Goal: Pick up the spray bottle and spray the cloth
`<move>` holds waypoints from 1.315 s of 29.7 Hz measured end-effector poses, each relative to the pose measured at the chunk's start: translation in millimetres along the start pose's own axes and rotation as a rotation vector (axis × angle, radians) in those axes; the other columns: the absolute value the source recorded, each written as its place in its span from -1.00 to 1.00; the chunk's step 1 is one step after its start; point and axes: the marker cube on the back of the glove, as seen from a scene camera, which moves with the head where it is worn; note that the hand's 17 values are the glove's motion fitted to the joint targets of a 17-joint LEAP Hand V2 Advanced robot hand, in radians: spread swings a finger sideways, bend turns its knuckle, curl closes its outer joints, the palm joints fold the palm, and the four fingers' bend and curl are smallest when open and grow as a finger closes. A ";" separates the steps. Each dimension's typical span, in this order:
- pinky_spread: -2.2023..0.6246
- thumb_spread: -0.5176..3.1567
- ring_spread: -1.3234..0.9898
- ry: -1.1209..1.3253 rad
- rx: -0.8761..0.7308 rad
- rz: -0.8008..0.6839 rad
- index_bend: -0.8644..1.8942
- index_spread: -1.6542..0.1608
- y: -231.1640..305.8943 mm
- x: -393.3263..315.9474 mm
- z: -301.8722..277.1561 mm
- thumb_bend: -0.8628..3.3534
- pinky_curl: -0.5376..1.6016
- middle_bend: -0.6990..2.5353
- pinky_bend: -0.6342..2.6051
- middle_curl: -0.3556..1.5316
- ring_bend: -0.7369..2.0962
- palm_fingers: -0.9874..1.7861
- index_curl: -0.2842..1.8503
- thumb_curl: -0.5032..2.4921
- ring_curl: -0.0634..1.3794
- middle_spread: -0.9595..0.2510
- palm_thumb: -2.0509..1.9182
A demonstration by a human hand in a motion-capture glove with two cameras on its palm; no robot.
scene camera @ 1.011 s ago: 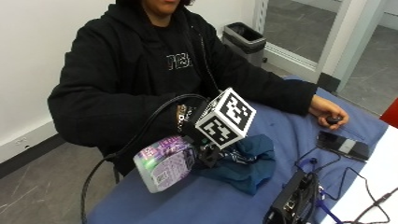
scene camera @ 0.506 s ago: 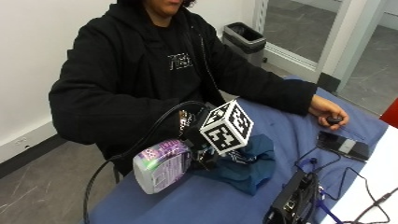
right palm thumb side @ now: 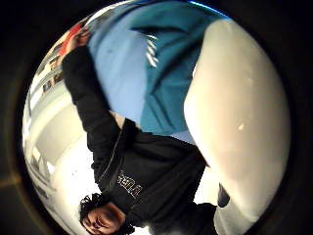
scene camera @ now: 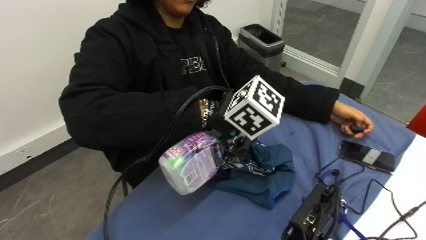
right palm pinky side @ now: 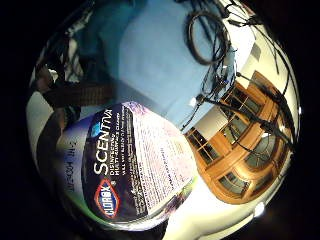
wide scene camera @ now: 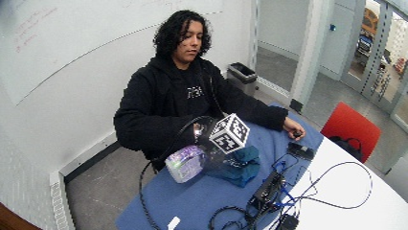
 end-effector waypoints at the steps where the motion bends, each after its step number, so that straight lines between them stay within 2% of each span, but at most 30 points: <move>1: 0.37 -0.51 -0.05 -0.019 0.033 -0.023 -0.26 0.50 0.7 -6.1 -9.7 -0.60 -0.08 -0.29 -0.29 -0.04 0.02 0.60 -0.20 -0.13 -0.20 0.22 0.56; 7: 0.37 -0.51 -0.04 -0.185 0.230 -0.224 -0.26 0.50 -4.7 -51.9 -65.7 -0.60 -0.08 -0.29 -0.29 -0.04 0.02 0.60 -0.20 -0.13 -0.21 0.22 0.56; 11: 0.37 -0.51 -0.04 -0.327 0.391 -0.365 -0.26 0.50 -29.5 -88.4 -111.9 -0.60 -0.08 -0.29 -0.29 -0.03 0.02 0.60 -0.20 -0.12 -0.21 0.22 0.56; 15: 0.37 -0.50 -0.05 -0.476 0.473 -0.540 -0.26 0.50 -32.7 -122.4 -114.7 -0.60 -0.08 -0.29 -0.29 -0.03 0.01 0.60 -0.20 -0.12 -0.21 0.23 0.56; 18: 0.37 -0.50 -0.05 -0.622 0.546 -0.620 -0.26 0.50 -50.5 -138.4 -121.0 -0.60 -0.08 -0.29 -0.29 -0.03 0.01 0.60 -0.20 -0.12 -0.21 0.23 0.56; 28: 0.37 -0.50 -0.04 -1.075 0.751 -0.666 -0.26 0.50 -140.3 -151.9 -112.4 -0.60 -0.08 -0.29 -0.29 -0.03 0.01 0.61 -0.20 -0.11 -0.21 0.23 0.56; 39: 0.36 -0.50 -0.05 -1.109 0.833 -0.728 -0.26 0.50 -156.8 -153.4 -95.4 -0.60 -0.08 -0.29 -0.29 -0.02 0.02 0.61 -0.20 -0.11 -0.20 0.23 0.57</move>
